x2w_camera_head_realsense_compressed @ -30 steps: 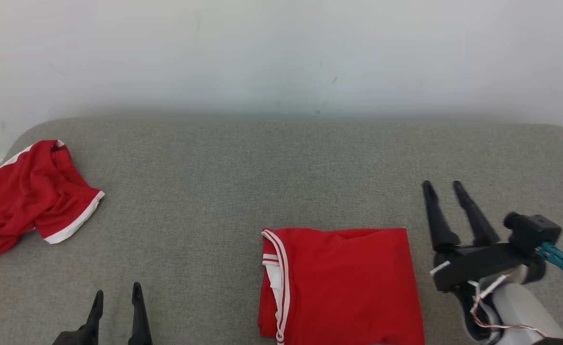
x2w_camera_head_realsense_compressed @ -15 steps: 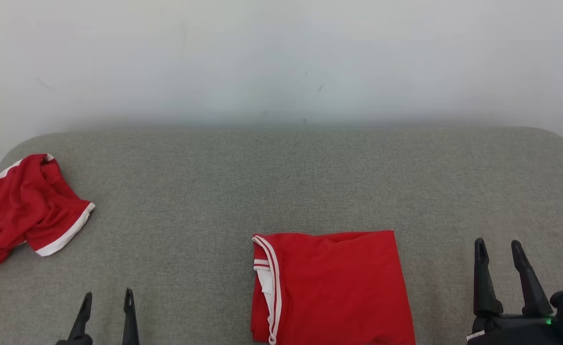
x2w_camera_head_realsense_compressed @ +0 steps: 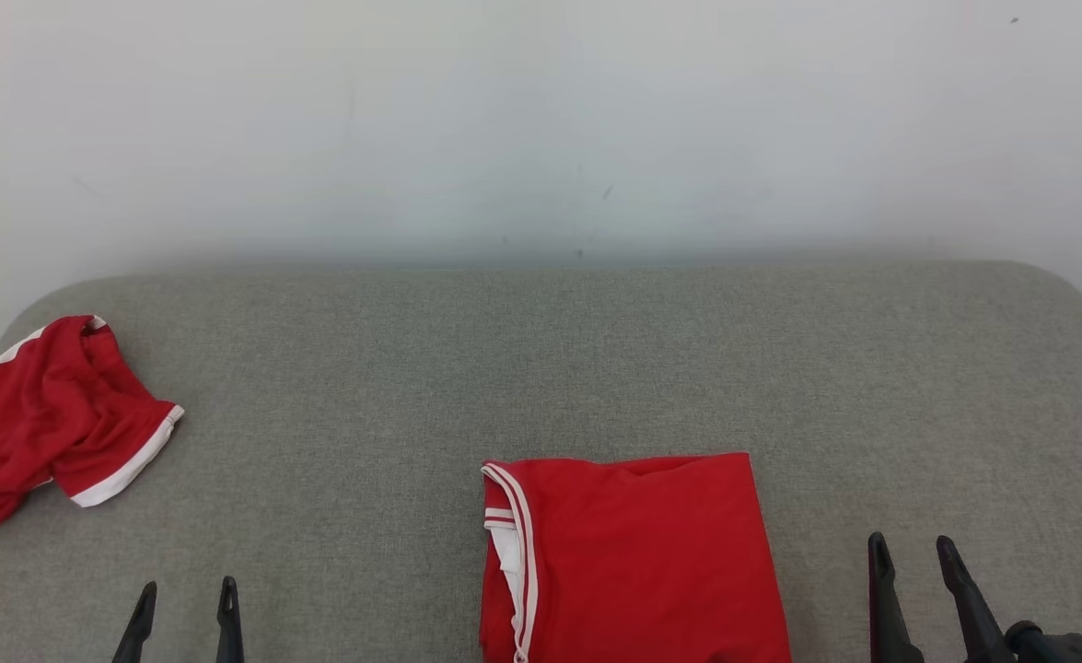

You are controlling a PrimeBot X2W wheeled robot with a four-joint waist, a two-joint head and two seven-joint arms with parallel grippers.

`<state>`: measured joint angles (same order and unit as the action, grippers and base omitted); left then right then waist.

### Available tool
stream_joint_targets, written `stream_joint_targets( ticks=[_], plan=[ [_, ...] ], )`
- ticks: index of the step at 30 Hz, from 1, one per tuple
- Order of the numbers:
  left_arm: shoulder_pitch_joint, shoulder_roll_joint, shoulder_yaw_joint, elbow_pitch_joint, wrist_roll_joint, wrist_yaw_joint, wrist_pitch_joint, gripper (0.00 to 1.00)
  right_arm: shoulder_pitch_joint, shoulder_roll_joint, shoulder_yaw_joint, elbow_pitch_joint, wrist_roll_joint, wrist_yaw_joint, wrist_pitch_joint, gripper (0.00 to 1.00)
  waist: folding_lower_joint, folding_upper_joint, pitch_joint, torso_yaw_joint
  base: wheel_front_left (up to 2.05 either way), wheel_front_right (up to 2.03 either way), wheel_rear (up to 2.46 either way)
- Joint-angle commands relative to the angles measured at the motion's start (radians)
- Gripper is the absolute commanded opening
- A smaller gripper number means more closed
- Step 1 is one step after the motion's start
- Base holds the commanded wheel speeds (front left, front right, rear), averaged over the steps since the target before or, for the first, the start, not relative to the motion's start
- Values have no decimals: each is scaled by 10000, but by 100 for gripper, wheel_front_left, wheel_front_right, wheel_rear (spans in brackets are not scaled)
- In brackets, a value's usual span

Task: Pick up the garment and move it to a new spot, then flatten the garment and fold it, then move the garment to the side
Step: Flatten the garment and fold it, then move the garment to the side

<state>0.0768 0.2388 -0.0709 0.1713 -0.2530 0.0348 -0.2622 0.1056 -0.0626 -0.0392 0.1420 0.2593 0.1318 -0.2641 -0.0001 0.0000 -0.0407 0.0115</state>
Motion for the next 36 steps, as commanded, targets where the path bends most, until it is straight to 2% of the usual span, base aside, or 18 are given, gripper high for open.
stream_joint_targets(
  ticks=[1,12,36],
  plan=[
    [195,-32,39,-110,65,-69,-21,100,105,33,65,37,-114,-18,-13,100,1,0,-29,34,0,0,0],
    [627,-225,370,-523,505,-238,-21,100,145,66,657,362,-485,-18,-14,100,1,0,-105,38,0,0,0],
    [677,-690,659,-597,936,-582,-22,100,29,68,622,483,-692,-18,-14,100,1,0,23,64,0,0,0]
  ],
)
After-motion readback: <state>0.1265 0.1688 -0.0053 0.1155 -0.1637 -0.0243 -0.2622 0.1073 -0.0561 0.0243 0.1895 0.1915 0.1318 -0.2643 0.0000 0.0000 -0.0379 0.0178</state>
